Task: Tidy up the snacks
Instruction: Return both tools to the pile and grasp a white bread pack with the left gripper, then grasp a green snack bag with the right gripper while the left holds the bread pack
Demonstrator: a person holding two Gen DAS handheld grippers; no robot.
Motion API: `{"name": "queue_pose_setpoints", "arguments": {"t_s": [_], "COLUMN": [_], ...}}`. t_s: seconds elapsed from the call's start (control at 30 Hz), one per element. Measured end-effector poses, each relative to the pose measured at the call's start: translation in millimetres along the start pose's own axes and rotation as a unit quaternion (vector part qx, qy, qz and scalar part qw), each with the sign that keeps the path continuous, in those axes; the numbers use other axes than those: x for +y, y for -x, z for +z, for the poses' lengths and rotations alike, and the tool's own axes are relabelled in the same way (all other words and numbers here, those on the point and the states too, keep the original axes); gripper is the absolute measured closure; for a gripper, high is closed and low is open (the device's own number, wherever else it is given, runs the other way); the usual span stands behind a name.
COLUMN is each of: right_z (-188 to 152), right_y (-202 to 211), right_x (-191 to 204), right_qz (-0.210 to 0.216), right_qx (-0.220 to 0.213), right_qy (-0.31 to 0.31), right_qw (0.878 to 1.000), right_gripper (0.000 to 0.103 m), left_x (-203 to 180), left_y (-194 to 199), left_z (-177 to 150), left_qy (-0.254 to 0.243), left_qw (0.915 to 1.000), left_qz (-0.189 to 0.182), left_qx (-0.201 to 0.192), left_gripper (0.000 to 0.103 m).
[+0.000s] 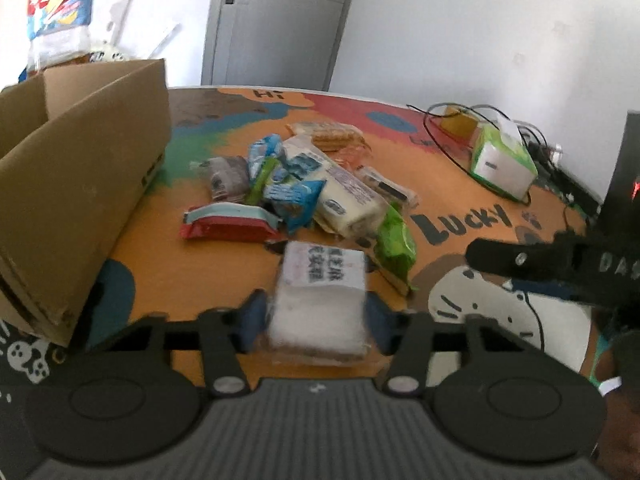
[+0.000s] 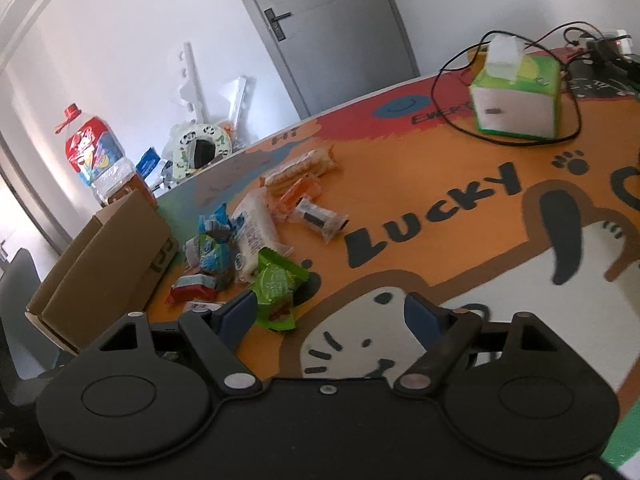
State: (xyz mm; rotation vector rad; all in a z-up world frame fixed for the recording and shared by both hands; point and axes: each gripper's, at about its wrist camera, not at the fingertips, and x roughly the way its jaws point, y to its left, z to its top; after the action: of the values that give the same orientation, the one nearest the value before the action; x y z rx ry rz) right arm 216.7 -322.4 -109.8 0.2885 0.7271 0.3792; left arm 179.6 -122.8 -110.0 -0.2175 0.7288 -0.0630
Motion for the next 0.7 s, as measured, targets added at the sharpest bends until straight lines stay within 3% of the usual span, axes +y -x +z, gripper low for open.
{"name": "queue_pose_setpoints", "arguments": {"t_s": [0.57, 0.6, 0.7], "right_z": [12, 12, 9], "right_y": [-44, -48, -56], "right_x": [34, 35, 39], "right_qz": [0.009, 0.005, -0.004], "right_qx": [0.024, 0.029, 0.036], "right_qy": [0.033, 0.036, 0.048], "right_qw": [0.999, 0.999, 0.998], "right_gripper": [0.031, 0.033, 0.053], "left_x": [30, 32, 38], "left_y": [14, 15, 19], "left_z": [6, 6, 7], "left_qy": [0.049, 0.05, 0.058], "left_qw": [0.9987, 0.9986, 0.9981], "left_qz": [0.003, 0.002, 0.005], "left_qx": [-0.017, -0.018, -0.023], "left_gripper": [0.057, 0.057, 0.057]}}
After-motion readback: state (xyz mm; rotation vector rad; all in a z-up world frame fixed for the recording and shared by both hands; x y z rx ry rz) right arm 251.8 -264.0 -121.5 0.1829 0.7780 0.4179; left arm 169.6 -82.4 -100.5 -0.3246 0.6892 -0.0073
